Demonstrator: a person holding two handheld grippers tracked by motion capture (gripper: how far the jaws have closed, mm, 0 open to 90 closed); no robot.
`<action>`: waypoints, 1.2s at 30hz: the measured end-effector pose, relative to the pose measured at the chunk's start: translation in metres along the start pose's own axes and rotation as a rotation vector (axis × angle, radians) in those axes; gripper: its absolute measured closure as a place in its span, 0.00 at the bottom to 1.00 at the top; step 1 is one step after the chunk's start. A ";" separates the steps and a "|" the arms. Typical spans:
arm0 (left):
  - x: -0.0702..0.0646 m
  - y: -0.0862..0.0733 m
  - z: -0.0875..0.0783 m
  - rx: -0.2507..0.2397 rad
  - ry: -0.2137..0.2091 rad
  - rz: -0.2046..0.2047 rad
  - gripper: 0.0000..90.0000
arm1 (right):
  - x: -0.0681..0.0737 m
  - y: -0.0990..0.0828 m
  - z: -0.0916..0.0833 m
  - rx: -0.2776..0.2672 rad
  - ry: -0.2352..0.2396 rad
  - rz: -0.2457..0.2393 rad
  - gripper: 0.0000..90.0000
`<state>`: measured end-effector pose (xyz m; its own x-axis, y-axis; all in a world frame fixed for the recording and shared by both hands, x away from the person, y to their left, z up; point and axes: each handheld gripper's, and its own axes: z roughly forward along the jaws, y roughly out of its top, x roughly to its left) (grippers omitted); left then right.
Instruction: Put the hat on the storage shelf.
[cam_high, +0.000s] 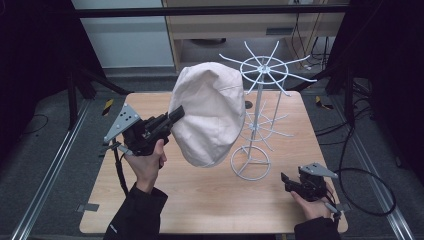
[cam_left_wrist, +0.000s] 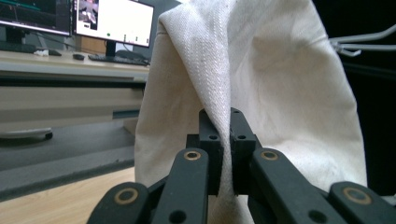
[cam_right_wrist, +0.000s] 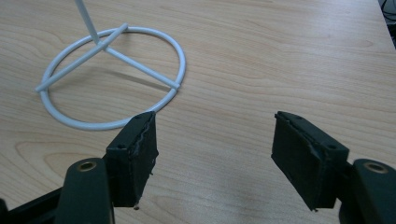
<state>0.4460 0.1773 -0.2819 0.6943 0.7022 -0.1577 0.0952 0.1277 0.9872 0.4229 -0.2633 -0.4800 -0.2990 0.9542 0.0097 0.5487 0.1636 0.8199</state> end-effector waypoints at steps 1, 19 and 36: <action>0.000 0.000 0.000 0.007 0.000 0.004 0.97 | 0.000 0.000 0.000 0.000 -0.002 -0.001 0.35; -0.002 -0.023 0.012 0.129 -0.001 0.017 0.96 | 0.001 0.000 0.000 0.009 0.004 0.003 0.34; -0.001 -0.034 0.020 0.193 0.012 0.026 0.84 | 0.001 -0.001 0.001 0.009 0.004 -0.007 0.34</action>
<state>0.4564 0.1578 -0.3153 0.6900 0.7117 -0.1317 0.2135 -0.0263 0.9766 0.4234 -0.2624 -0.4813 -0.3062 0.9520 0.0060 0.5532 0.1728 0.8150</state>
